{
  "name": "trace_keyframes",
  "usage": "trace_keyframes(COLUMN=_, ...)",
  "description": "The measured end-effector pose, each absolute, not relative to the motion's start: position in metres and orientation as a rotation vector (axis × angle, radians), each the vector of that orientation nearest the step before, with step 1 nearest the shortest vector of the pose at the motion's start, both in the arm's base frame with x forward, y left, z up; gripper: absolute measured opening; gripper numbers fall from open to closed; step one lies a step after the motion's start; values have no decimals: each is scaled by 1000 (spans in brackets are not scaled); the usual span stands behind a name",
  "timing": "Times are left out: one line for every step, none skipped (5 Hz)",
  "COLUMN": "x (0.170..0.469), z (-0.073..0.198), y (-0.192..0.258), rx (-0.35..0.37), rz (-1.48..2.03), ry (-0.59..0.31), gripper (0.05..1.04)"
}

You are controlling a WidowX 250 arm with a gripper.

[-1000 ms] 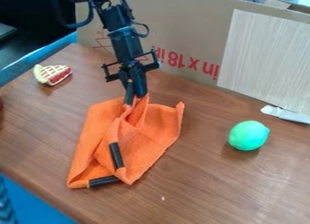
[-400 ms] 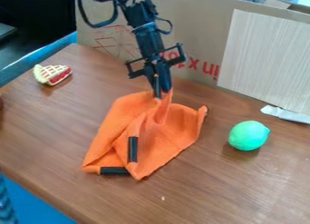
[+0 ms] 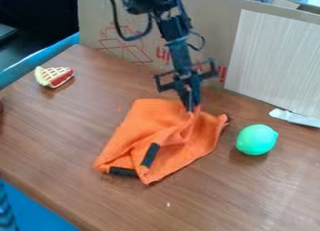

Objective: Fold the cloth from the bottom left to the top right

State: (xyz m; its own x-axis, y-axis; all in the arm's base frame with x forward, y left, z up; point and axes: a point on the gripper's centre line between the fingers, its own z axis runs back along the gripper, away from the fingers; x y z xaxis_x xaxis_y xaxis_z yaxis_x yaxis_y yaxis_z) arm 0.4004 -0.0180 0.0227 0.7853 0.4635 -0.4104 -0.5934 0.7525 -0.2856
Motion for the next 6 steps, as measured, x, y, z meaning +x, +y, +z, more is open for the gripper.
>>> trace_keyframes(x=402, z=13, y=-25, rx=-384, rz=571, ry=292, gripper=534)
trace_keyframes(x=400, z=7, y=-33, rx=-355, rz=422, ry=194, gripper=830)
trace_keyframes(x=399, z=33, y=-40, rx=-332, rz=290, ry=33, gripper=1001)
trace_keyframes(x=399, z=62, y=-45, rx=-291, rz=178, ry=-112, gripper=1001)
trace_keyframes(x=392, z=80, y=-50, rx=-309, rz=84, ry=-240, gripper=1001)
trace_keyframes(x=378, z=97, y=-56, rx=-329, rz=-69, ry=-288, gripper=1000)
